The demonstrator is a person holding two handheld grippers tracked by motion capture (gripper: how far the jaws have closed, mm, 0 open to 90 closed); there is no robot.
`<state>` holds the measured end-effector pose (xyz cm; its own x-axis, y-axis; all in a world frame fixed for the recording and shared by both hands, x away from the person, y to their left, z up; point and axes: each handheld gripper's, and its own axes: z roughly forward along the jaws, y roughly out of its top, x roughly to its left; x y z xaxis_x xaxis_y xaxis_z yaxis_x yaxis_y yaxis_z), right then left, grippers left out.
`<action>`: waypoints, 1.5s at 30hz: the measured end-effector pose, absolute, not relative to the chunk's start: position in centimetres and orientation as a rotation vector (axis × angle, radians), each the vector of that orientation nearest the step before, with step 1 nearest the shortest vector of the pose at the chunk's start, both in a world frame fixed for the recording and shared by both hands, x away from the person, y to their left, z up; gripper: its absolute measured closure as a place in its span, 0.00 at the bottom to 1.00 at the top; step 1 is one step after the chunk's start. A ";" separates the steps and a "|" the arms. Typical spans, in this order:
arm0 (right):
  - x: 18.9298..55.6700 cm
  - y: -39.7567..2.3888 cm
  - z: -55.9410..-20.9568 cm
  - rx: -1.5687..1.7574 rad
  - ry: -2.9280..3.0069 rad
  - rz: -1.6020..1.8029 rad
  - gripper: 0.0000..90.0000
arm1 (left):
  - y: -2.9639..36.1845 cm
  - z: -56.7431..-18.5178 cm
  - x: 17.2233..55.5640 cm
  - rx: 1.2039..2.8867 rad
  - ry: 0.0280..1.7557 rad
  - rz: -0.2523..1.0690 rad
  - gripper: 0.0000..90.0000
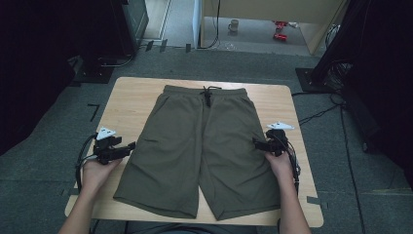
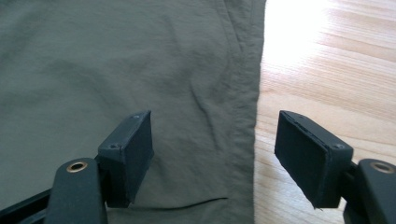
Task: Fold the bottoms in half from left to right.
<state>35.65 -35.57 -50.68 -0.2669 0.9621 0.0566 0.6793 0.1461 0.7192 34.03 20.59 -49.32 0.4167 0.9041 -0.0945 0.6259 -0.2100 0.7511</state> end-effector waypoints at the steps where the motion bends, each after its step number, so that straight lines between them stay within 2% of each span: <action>1: 35.6 -35.6 -50.7 1.567 2.011 0.907 0.31 | 20.5 -49.3 33.8 1.949 1.293 0.488 0.38; 20: 35.5 -33.7 -49.5 1.540 2.033 0.978 0.31 | 20.0 -49.4 29.4 2.031 1.235 0.436 0.36; 24: 35.5 -33.2 -49.3 1.503 2.059 0.974 0.34 | 20.0 -49.6 28.6 2.053 1.222 0.435 0.36; 29: 35.7 -32.6 -49.1 1.523 2.071 0.994 0.29 | 20.2 -49.9 27.8 2.058 1.217 0.420 0.36; 38: 35.9 -30.8 -48.5 1.471 2.097 1.041 0.35 | 19.9 -50.7 27.0 2.102 1.208 0.401 0.37; 45: 36.4 -29.2 -48.2 1.443 2.124 1.069 0.36 | 19.7 -51.0 26.3 2.095 1.184 0.448 0.37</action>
